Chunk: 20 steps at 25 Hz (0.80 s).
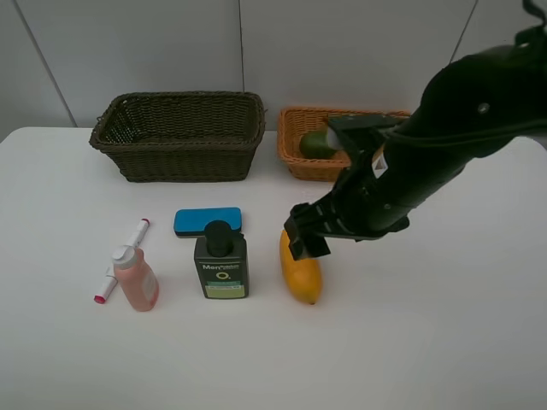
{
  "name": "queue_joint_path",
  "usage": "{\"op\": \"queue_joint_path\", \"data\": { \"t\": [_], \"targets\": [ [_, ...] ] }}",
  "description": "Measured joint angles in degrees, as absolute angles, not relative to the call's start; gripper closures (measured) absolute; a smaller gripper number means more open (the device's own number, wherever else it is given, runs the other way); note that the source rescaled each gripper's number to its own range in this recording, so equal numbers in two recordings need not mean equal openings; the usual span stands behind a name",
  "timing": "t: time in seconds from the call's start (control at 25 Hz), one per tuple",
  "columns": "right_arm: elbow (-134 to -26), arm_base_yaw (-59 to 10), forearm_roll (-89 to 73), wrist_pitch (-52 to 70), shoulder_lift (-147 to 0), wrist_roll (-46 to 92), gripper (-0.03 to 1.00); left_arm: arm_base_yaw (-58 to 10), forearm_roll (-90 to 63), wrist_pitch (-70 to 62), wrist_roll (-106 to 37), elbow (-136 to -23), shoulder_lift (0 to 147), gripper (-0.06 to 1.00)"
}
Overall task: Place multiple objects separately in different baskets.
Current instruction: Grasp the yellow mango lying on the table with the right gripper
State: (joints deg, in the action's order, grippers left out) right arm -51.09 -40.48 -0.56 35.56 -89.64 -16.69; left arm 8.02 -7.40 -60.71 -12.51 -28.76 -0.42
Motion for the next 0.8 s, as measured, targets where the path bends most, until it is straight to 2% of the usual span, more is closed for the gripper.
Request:
{"op": "queue_joint_path", "data": {
  "t": [0.24, 0.56, 0.8],
  "targets": [
    [-51.09, -43.05, -2.79, 31.13, -94.94, -16.83, -0.02, 8.02, -7.40, -60.71, -12.51, -28.76, -0.42, -0.06],
    [-55.30, -43.05, -3.09, 29.23, -102.13, -16.88, -0.02, 8.02, -7.40, -60.71, -12.51, -28.76, -0.42, -0.06],
    [-58.28, -40.60, -2.75, 29.84, -107.58, -16.88, -0.02, 8.02, -7.40, -60.71, -12.51, -28.76, -0.42, -0.06]
  ]
}}
